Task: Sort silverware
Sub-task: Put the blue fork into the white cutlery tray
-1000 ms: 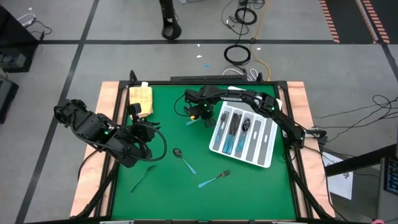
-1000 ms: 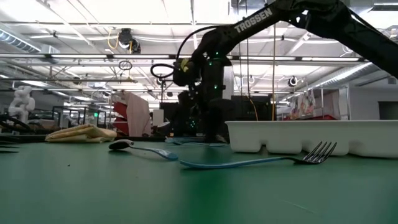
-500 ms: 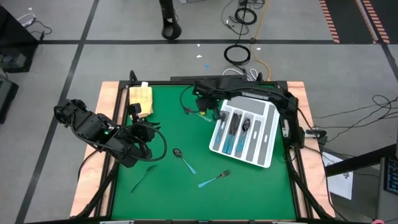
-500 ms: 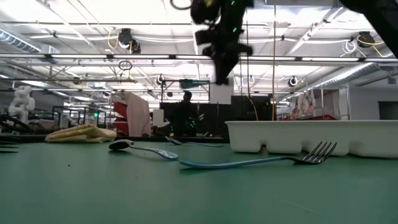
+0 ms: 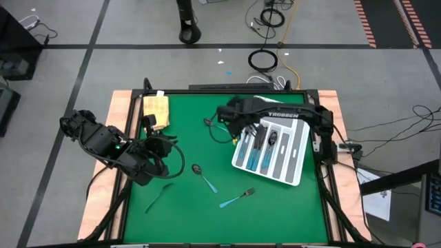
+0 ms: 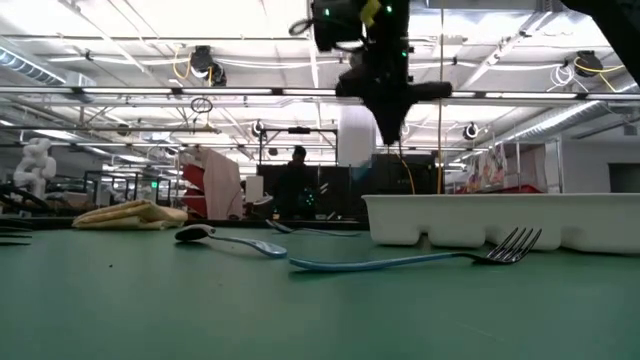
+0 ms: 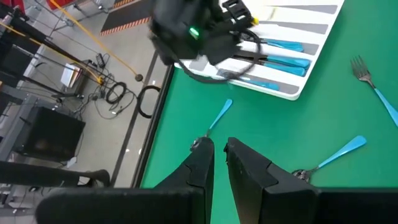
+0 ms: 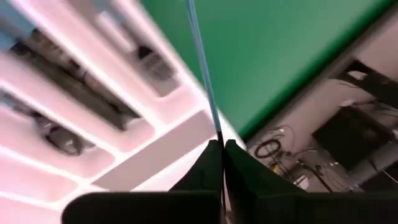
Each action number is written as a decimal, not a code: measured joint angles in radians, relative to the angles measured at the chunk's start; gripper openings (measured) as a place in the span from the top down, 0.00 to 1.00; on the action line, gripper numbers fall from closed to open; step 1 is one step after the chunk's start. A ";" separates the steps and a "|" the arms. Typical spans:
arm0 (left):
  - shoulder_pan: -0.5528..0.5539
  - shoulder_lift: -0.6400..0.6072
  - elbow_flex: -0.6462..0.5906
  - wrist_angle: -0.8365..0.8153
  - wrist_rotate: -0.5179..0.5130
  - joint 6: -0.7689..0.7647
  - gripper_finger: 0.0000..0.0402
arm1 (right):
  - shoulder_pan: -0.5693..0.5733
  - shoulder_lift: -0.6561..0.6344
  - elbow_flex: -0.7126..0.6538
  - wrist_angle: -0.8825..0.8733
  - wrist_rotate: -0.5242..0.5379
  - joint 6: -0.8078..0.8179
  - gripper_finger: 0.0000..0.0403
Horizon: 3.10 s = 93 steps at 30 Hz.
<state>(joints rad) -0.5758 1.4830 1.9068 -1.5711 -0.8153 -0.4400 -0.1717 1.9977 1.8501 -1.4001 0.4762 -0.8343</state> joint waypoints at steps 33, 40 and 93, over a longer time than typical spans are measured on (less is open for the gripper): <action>0.000 0.000 0.000 0.000 -0.010 -0.015 0.87 | 0.043 -0.096 -0.471 0.386 -0.295 -0.280 1.00; 0.000 0.000 0.000 0.000 -0.011 -0.027 0.87 | -0.002 -0.034 -0.469 0.383 -0.326 -0.304 1.00; -0.040 0.000 0.000 0.000 -0.061 -0.114 0.87 | 0.254 -0.062 -0.117 0.300 -0.747 0.765 0.61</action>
<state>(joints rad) -0.6160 1.4826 1.9064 -1.5708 -0.8764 -0.5536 0.0819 1.9354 1.7332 -1.1004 -0.2705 -0.0698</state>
